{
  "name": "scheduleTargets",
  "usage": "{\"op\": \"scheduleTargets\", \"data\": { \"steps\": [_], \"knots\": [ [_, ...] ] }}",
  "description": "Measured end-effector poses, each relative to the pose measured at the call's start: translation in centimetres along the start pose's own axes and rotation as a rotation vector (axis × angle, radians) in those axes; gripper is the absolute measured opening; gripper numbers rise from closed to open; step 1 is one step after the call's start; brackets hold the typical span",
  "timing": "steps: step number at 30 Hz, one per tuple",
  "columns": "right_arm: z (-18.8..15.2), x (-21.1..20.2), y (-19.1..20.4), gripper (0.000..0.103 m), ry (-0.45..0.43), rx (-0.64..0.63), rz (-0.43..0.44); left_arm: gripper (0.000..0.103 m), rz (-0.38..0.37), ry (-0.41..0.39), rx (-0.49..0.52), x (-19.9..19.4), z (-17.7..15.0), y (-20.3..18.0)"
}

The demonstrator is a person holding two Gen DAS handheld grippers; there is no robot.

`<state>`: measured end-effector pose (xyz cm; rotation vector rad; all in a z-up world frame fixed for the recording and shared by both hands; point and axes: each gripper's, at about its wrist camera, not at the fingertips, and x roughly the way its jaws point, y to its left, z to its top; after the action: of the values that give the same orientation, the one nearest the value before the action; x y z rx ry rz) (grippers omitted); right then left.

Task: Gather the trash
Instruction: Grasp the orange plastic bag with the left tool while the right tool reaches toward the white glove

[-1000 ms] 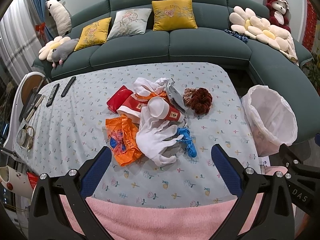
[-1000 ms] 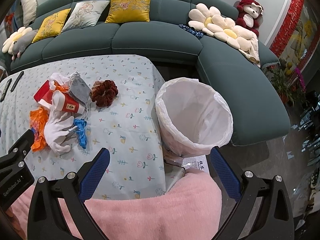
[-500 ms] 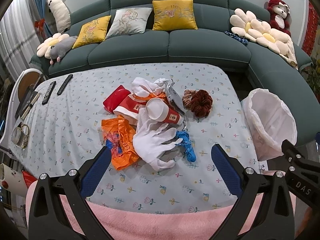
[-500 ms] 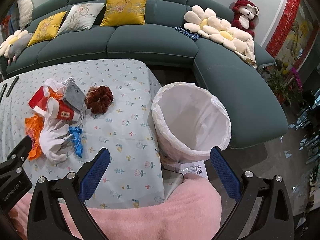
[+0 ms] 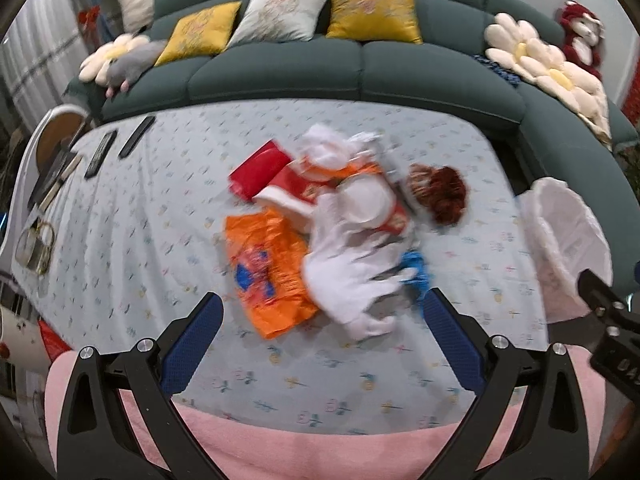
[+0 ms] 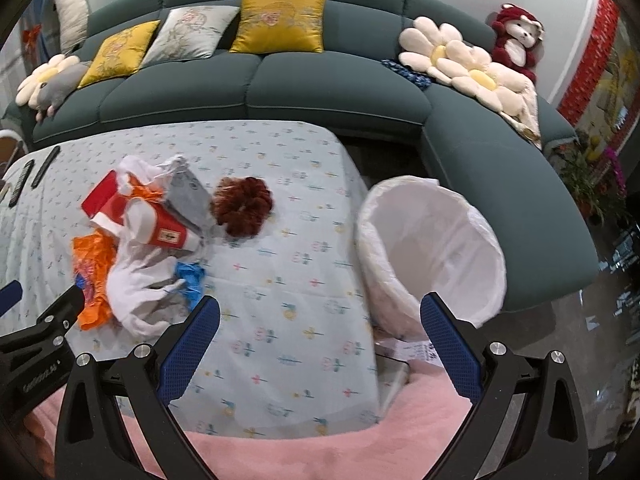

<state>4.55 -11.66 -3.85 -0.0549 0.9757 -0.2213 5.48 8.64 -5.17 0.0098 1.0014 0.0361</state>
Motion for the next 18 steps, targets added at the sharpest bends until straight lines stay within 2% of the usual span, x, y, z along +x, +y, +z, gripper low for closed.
{"op": "scheduleTargets", "data": {
  "steps": [8, 18],
  "knots": [
    [0.2, 2.3, 3.8, 0.096, 0.034, -0.014, 0.065, 0.095, 0.027, 0.048, -0.076, 3.5, -0.2, 4.8],
    [0.4, 5.7, 7.6, 0.090, 0.097, -0.037, 0.104, 0.095, -0.001, 0.124, -0.175, 7.7, -0.1, 9.2]
  ]
}}
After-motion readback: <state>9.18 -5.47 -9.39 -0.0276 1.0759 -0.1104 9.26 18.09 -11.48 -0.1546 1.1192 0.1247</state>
